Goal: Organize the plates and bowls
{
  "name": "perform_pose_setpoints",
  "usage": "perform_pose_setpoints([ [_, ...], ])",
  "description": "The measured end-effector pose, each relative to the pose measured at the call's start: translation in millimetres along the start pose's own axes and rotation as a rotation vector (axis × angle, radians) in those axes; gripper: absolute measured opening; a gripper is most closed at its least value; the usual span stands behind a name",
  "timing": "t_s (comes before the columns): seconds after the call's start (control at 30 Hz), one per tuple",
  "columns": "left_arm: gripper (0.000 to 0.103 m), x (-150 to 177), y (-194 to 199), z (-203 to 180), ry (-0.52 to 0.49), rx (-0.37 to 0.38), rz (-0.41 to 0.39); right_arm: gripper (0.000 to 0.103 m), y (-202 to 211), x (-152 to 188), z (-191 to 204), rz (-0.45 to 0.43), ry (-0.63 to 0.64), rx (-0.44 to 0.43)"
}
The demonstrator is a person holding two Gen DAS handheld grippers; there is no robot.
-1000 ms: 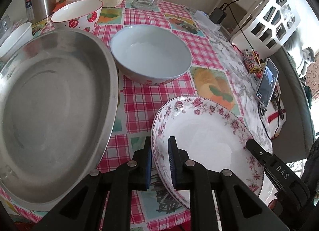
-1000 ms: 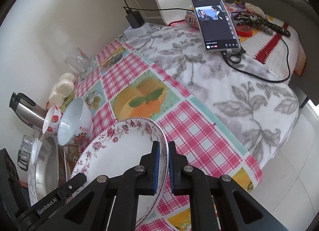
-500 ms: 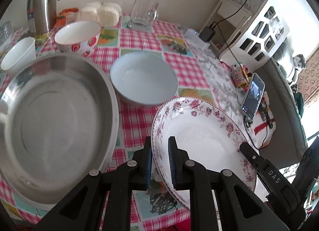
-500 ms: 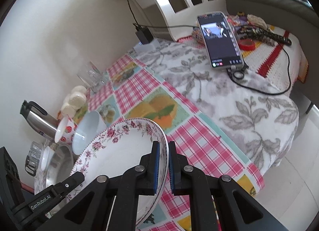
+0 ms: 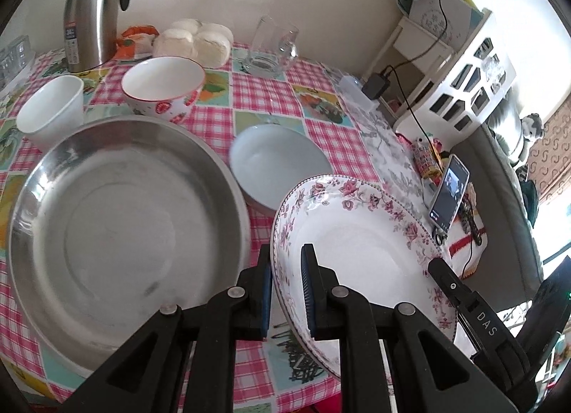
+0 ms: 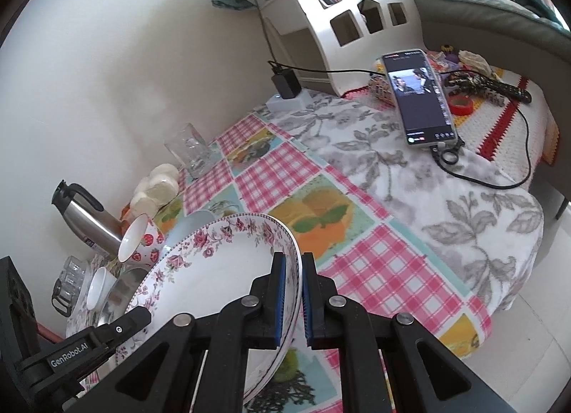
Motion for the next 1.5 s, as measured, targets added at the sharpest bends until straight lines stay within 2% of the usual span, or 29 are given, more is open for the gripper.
perform_pose_setpoints([
  [0.57, 0.016, -15.6, 27.7, 68.1, 0.09, -0.011, -0.045, 0.009, -13.4, 21.0, 69.8, 0.023, 0.081, -0.034],
  [1.03, 0.016, -19.7, 37.8, 123.2, 0.145, -0.058, -0.055, 0.01, -31.4, 47.8, 121.2, 0.074, 0.138, -0.062],
  [1.5, 0.016, -21.3, 43.0, 164.1, 0.2, -0.088, -0.058, 0.01, -53.2, 70.3, 151.6, 0.124, 0.175, -0.082],
])
Point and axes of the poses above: each gripper's, at about its wrist camera, not at the fingertips, and y roughly against the way its jaws point, z to its left, x to its underside, the point moved 1 cm from there along -y, roughly the way its jaws point, and after that the axes turned 3 degrees about -x, right-handed, at the moved point
